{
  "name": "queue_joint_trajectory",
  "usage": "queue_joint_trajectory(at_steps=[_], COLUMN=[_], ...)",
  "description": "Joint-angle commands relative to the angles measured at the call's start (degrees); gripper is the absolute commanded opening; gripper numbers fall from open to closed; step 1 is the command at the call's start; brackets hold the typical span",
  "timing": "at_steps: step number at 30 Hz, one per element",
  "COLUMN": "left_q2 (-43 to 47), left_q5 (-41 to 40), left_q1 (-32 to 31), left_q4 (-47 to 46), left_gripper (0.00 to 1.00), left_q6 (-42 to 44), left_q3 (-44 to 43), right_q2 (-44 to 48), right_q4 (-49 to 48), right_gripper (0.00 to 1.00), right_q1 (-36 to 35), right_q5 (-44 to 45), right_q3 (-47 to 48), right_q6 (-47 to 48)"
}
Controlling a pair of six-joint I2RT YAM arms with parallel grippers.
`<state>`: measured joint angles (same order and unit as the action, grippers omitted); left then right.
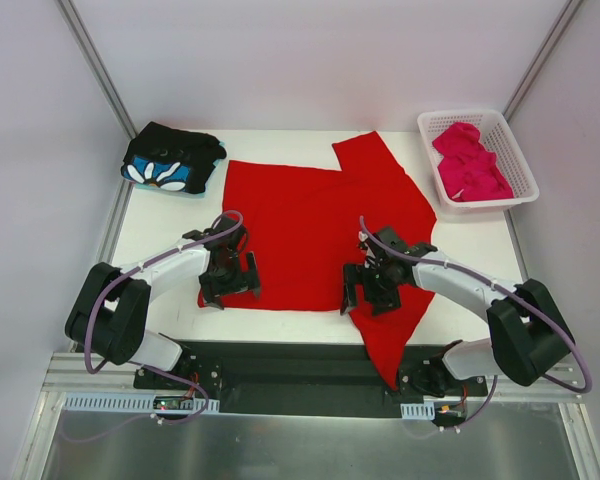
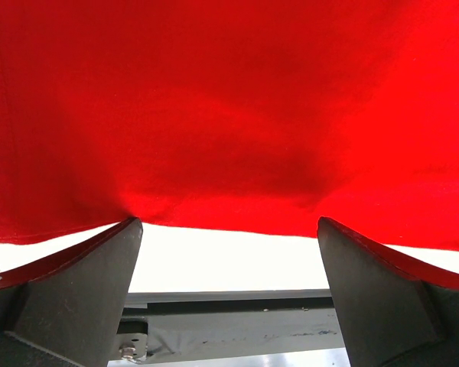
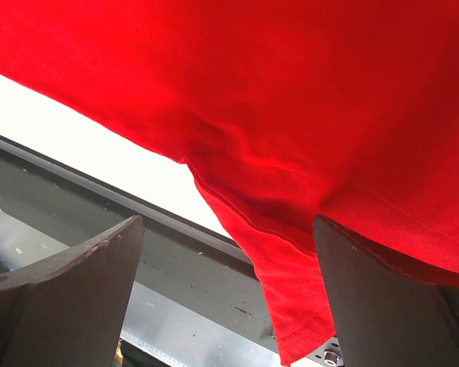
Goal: Fold and stack the t-shirts
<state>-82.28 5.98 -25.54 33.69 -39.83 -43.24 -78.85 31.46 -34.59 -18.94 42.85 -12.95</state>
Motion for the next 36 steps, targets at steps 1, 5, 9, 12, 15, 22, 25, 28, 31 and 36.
queue_joint_trajectory(at_steps=[1,5,9,12,15,22,25,28,31,36], left_q2=[-1.39,-1.57,-1.74,-1.66,-1.39,-1.13,-0.60,-0.25,-0.07,0.10], left_q5=[0.53,0.53,0.79,0.70,0.79,0.96,0.88,0.97,1.14,1.23], left_q1=[-0.48,-0.48,-0.56,-0.56,-0.65,-1.09,-1.27,-1.27,-1.27,-1.35], left_q4=[0.67,0.24,-0.03,-0.03,-0.12,-0.47,-0.47,-0.56,-0.65,-0.73], left_gripper=[0.99,0.99,0.99,0.99,0.99,0.99,0.99,0.99,0.99,0.99], left_q6=[-0.68,-0.77,-0.86,-0.86,-1.03,-1.47,-1.56,-1.56,-1.74,-1.83], left_q3=[0.09,0.18,0.35,0.35,0.35,0.53,0.97,1.23,1.50,1.50], right_q2=[-0.17,-0.69,-1.22,-0.52,1.15,4.05,4.58,5.19,5.72,5.90], right_q4=[-1.58,-2.72,-4.65,-5.36,-4.84,-2.46,-0.88,0.70,2.02,3.86], right_gripper=[0.96,0.96,0.96,0.96,0.96,0.96,0.96,0.96,0.96,0.96], right_q1=[0.14,0.05,-0.04,-0.56,-2.23,-6.54,-7.95,-9.18,-9.97,-10.67], right_q5=[-1.98,-2.24,-3.38,-4.00,-4.35,-3.65,-2.95,-1.55,-1.01,-0.75], right_q3=[-1.10,-2.59,-4.53,-6.19,-6.90,-5.68,-4.97,-4.18,-3.57,-2.60], right_q6=[1.08,0.91,0.12,-1.02,-2.51,-5.42,-5.94,-6.21,-6.47,-6.38])
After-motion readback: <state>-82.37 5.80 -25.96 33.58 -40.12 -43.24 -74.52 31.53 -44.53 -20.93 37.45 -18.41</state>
